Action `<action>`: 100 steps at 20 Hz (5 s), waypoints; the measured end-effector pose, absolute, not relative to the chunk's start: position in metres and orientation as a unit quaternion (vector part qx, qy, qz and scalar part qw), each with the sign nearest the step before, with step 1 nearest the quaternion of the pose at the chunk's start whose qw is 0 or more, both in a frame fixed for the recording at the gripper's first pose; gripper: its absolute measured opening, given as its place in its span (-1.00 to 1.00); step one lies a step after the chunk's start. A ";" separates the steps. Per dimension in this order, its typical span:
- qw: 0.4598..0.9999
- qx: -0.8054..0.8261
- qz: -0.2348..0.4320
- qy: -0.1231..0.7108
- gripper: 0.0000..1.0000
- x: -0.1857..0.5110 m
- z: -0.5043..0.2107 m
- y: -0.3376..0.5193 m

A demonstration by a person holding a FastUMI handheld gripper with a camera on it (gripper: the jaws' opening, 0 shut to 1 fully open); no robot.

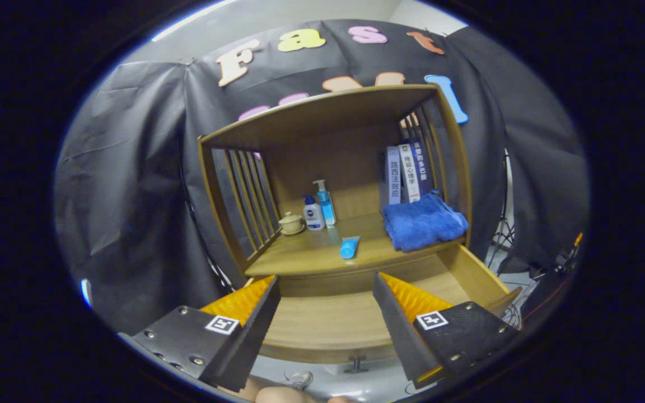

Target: Pull open the drawer, take out the items inside it, and place them on the countertop above the cabinet.

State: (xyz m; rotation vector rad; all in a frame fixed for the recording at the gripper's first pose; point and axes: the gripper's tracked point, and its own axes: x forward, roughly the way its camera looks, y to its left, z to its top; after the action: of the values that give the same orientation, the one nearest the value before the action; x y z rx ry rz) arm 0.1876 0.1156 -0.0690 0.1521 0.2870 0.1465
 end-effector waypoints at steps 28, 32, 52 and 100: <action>0.987 0.036 0.017 0.154 0.97 0.176 -0.214 0.083; 0.987 0.026 0.022 0.158 0.97 0.186 -0.213 0.082; 0.989 0.017 0.026 0.143 0.98 0.291 -0.206 0.092; 0.993 0.019 0.017 0.111 0.97 0.377 -0.214 0.102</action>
State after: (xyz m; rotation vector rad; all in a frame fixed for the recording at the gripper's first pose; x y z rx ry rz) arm 0.3773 0.1020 -0.2136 0.0374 0.2232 0.0331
